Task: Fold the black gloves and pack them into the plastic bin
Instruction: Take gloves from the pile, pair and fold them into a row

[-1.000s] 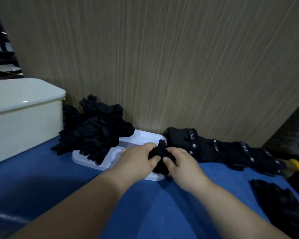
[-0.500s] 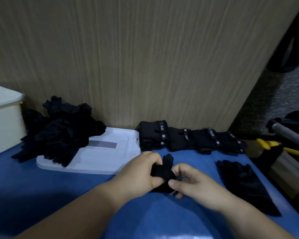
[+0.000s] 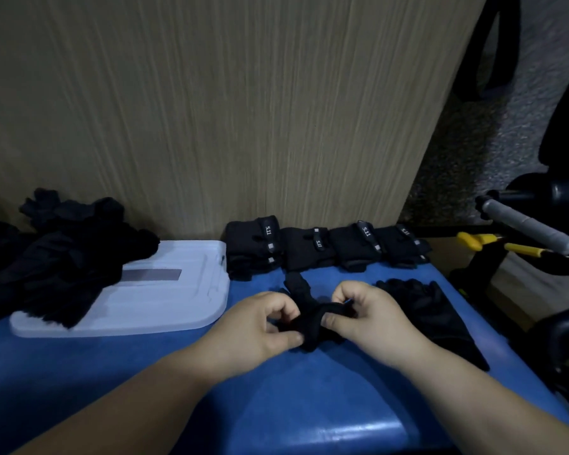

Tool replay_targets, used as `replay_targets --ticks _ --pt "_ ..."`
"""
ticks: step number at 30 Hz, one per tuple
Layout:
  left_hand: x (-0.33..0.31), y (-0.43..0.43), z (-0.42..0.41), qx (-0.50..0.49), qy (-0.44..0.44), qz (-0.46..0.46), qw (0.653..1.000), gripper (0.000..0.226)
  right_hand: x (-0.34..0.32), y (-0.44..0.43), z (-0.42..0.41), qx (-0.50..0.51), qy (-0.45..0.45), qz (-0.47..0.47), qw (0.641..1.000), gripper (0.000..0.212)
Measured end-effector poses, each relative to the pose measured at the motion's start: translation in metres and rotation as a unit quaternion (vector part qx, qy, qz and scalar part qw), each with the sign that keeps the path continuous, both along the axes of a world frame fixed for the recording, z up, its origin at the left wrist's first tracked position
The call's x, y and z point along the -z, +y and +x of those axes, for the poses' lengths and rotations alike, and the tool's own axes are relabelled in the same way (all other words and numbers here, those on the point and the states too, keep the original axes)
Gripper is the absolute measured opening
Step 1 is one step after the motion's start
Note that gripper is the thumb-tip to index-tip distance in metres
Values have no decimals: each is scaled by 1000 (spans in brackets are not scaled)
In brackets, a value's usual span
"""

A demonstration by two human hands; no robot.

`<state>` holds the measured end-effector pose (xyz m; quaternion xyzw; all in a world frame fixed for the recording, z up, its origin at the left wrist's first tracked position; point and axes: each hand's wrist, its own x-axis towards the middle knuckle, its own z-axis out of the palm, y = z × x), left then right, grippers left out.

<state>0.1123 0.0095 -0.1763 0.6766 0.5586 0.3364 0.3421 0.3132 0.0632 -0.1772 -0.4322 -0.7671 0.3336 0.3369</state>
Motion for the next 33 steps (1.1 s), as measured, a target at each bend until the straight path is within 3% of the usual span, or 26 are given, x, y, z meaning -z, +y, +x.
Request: replay_targets --ticks 4,11,19,22,28,33 --pt "2 0 4 -43 -21 28 998 20 0 0 -4 15 -20 54 998 34" --pt "-4 -1 5 -121 -4 83 989 21 -10 -10 -7 -110 74 -67 989 26" --pt "-4 -5 3 -130 23 99 986 22 -8 -13 -18 -16 91 -36 995 40" --pt "-3 -5 2 -144 41 111 982 23 -6 -15 -22 39 46 35 998 46" --pt "-2 -9 3 -110 50 120 985 25 -3 -12 -21 132 -36 120 983 36" --pt "-6 -11 6 -47 -5 105 993 19 -3 -13 -23 124 -10 60 990 33"
